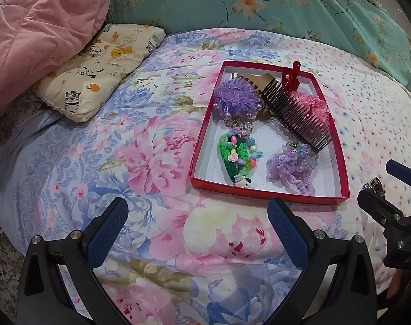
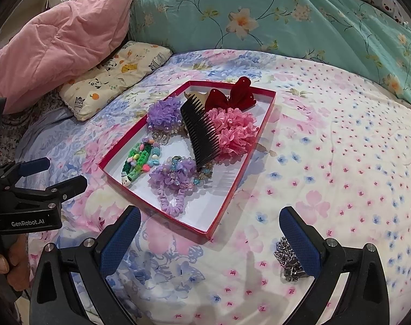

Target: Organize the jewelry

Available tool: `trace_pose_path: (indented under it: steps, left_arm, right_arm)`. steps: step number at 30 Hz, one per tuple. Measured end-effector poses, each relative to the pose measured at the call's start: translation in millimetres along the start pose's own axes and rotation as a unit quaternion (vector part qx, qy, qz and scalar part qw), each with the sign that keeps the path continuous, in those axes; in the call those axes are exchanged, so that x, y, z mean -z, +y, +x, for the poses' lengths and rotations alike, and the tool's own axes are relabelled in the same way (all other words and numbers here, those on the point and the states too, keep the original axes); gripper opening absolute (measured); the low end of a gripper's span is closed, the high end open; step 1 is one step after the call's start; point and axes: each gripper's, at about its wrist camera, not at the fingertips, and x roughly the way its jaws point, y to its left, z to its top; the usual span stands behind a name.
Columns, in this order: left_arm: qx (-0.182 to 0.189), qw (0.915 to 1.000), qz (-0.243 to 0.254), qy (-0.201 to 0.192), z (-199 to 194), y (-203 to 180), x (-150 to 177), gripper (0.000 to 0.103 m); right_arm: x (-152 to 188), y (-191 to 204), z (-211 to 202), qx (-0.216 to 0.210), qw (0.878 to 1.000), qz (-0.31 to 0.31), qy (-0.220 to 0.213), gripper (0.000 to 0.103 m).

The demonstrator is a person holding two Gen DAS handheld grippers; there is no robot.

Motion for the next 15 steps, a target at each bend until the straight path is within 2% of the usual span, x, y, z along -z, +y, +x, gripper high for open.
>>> trace_pose_path:
  steps: [15]
  left_arm:
    - [-0.004, 1.0000, 0.002, 0.000, 0.6, -0.2, 0.1, 0.103]
  right_arm:
    - [-1.0, 0.5, -1.7, -0.002, 1.000, 0.002, -0.002, 0.103]
